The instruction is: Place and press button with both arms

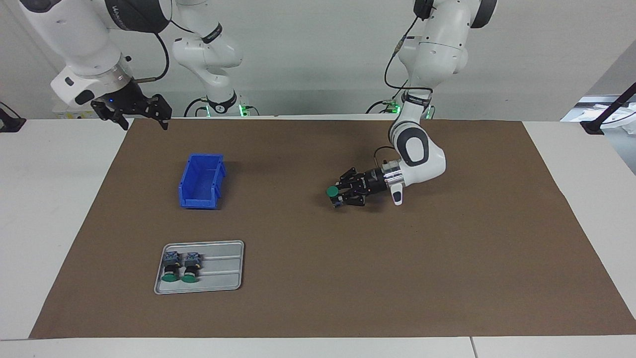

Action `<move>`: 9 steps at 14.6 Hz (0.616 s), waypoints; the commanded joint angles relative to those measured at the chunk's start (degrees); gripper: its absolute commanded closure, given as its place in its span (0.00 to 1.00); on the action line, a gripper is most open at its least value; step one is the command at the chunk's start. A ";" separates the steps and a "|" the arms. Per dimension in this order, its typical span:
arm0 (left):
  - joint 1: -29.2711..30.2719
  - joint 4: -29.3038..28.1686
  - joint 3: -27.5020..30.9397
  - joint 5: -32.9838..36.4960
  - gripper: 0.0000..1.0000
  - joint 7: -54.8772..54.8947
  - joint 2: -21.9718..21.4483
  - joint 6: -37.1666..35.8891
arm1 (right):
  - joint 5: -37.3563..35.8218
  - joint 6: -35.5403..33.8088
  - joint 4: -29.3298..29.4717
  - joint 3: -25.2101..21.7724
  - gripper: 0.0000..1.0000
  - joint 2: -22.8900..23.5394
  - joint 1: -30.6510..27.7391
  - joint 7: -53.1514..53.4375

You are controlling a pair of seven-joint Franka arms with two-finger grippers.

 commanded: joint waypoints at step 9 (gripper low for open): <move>-0.86 -0.69 0.22 -1.61 1.00 1.18 -0.46 1.64 | -0.11 -0.92 0.26 0.05 0.01 -0.14 -0.08 -0.90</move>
